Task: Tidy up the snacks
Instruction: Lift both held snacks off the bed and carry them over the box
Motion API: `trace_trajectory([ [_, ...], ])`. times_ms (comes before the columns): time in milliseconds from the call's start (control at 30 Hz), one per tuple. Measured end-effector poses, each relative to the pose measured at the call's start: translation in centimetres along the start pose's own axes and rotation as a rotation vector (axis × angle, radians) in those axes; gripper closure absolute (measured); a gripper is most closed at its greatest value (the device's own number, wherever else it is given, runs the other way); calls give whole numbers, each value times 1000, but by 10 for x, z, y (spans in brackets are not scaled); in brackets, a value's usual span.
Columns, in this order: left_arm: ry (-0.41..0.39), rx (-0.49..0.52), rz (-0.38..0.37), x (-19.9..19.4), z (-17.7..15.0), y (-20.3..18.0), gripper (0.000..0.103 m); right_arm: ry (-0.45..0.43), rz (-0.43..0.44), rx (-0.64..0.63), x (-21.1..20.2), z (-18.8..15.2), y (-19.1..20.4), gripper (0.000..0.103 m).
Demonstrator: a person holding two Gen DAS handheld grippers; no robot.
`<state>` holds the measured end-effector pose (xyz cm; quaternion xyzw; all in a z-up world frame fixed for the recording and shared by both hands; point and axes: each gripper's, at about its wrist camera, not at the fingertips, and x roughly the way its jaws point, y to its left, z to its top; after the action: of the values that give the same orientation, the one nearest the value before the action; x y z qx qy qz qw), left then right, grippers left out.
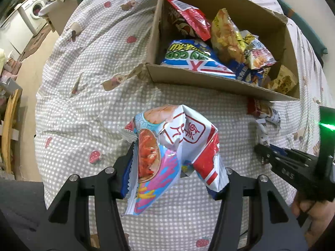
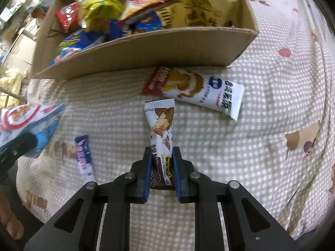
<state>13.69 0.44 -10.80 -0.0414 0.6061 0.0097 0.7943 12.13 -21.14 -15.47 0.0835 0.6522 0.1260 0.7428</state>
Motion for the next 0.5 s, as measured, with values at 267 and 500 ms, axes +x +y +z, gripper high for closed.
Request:
trace_trajectory([
  [267,-43,28,47,-1,-1,-3,52,-62,102,-29,-31,-12,-1,84],
  [500,-94,31,76,-7,-3,0,52,-154,202,-75,-61,-17,14,84],
])
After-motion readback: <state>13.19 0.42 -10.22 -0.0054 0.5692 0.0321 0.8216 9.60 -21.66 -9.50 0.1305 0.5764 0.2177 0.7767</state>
